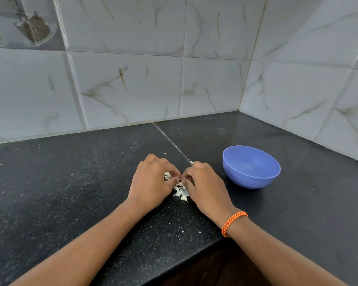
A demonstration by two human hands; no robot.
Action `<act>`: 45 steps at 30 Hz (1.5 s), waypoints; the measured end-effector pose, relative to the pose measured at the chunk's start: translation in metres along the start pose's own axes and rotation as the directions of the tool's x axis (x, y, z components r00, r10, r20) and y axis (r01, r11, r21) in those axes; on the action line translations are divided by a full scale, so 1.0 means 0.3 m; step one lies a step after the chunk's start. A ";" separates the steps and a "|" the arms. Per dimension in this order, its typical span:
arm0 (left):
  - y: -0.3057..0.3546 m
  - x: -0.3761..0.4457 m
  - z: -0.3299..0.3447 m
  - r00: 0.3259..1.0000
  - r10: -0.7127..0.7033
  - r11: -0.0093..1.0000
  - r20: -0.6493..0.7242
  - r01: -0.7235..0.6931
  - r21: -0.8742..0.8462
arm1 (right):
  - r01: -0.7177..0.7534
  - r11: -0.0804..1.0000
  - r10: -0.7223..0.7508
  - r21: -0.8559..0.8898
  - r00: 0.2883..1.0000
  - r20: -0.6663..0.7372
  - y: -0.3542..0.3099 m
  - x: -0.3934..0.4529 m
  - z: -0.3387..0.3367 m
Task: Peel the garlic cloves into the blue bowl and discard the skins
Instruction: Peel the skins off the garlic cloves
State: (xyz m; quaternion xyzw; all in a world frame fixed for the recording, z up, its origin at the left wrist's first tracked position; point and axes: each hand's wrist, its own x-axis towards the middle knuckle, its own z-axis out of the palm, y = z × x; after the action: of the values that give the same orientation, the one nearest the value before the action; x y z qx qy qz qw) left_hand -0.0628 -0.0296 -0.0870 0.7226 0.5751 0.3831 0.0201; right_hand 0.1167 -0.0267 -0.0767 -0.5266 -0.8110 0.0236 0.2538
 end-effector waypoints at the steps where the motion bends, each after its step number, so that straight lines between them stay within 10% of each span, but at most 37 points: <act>1: 0.000 0.001 0.000 1.000 0.000 1.000 0.002 0.000 0.010 | 0.004 1.000 -0.004 -0.002 1.000 0.002 -0.001 0.001 0.001; 17: -0.011 0.002 0.000 1.000 -0.004 1.000 0.008 0.004 0.009 | 0.006 0.997 -0.008 0.080 0.999 0.034 -0.008 -0.002 0.002; 26: -0.018 0.009 -0.005 1.000 0.004 0.993 -0.031 -0.007 -0.114 | -0.013 0.791 0.097 0.611 0.990 -0.104 0.021 0.015 -0.028; 45: 0.003 0.003 -0.019 0.995 0.079 0.994 -0.057 -0.083 -0.070 | 0.040 0.813 0.038 0.581 0.992 -0.121 0.043 0.009 -0.016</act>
State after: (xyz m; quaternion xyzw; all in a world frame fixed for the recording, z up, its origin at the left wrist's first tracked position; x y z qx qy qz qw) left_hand -0.0654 -0.0315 -0.0822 0.7334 0.5315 0.4236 0.0153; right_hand 0.1289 -0.0196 -0.0754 -0.4238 -0.7474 0.2368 0.4535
